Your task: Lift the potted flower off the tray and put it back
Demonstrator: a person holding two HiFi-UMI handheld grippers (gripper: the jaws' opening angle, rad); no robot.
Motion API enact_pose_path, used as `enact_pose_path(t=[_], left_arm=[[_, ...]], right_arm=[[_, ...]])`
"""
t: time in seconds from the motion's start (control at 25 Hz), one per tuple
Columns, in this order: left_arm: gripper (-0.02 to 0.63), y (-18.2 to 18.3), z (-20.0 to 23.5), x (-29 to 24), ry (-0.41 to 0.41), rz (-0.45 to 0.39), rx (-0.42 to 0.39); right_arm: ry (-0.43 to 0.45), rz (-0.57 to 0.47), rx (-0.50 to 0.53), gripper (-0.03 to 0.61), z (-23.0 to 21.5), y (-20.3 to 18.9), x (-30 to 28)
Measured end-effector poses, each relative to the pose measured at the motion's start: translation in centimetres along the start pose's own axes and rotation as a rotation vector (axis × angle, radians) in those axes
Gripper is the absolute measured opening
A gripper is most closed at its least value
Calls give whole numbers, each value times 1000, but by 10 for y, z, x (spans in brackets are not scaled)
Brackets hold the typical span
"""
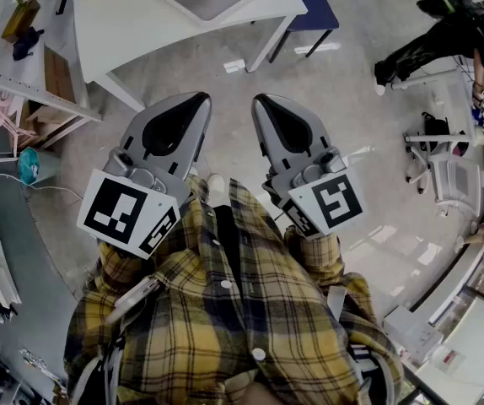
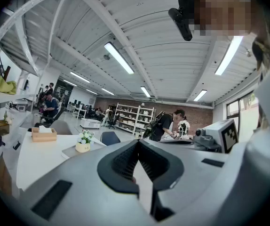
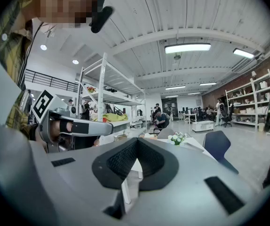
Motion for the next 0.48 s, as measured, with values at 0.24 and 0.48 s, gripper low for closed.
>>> enact_pose_path(t=[0.24, 0.48], left_arm=[[8, -4, -6, -12, 0, 6, -6], [8, -11, -21, -12, 12, 0, -9]], right_arm=[[-10, -9, 0, -2, -13, -5, 8], [-23, -16, -15, -2, -22, -11, 30]])
Point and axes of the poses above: the fingertips, and each gripper's own axes: x backward along the fingers, z to its left, y out of its top, the point moved 3 cm from there along x, backward along the fingers, and after that the axes turned 6 degrees about x, right-handed, at the moved point
